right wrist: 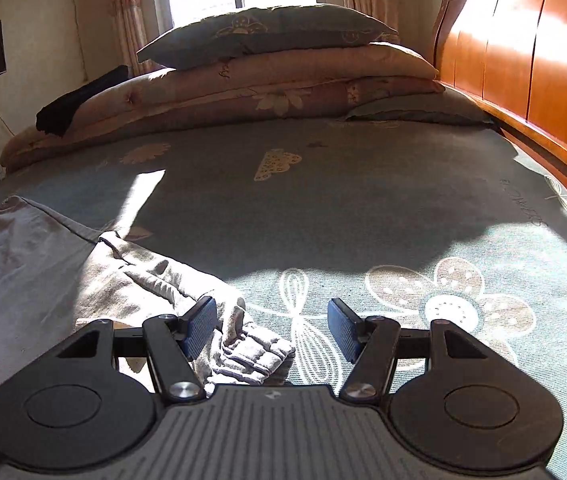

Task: Fold clothes
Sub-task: 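Grasp the waistband edge with the right gripper and pull it flat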

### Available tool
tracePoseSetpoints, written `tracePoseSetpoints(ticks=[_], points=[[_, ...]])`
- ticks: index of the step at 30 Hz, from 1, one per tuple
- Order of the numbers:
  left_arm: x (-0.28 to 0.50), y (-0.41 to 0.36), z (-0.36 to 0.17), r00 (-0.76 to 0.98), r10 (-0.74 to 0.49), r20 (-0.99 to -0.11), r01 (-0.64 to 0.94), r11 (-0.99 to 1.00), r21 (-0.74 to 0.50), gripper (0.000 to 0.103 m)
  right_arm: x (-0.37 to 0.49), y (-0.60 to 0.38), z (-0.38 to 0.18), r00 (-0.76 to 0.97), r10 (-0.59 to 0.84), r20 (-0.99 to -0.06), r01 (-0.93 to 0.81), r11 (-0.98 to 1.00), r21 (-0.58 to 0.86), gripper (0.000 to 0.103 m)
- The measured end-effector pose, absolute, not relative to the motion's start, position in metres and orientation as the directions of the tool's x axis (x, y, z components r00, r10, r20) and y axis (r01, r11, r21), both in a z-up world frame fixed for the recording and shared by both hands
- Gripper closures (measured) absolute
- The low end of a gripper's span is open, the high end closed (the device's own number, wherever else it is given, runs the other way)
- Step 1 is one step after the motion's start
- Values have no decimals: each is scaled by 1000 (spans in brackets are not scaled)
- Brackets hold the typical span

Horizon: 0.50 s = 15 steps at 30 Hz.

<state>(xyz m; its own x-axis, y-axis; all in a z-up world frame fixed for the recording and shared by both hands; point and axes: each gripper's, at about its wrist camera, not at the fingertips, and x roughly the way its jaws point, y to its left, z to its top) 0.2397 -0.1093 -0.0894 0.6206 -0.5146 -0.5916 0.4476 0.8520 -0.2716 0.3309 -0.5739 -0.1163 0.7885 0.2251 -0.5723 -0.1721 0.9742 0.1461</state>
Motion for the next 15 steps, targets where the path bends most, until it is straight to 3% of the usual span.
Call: tracePoseSetpoints(ticks=[4,9,11,12,15], points=[[245,-122,-93,619,-511,-597,463,851,-248,1,350,-580,-145,734,312,-604,-235,950,206,37],[251,-133,-102,609,-513,-605,472,848,-243,1,346,-555,-163,746,262,-612,-266,960,87,34],[252,-136,-106,602,-511,-613,475,847,-239,1,343,-549,-159,741,259,-620,-254,962,98,47],[252,-137,-107,600,-509,-618,477,847,-234,1,342,-546,-157,735,268,-623,-258,960,108,62],[249,-139,-108,600,-502,-622,490,846,-210,1,333,-527,-150,755,194,-626,-248,969,2,74]])
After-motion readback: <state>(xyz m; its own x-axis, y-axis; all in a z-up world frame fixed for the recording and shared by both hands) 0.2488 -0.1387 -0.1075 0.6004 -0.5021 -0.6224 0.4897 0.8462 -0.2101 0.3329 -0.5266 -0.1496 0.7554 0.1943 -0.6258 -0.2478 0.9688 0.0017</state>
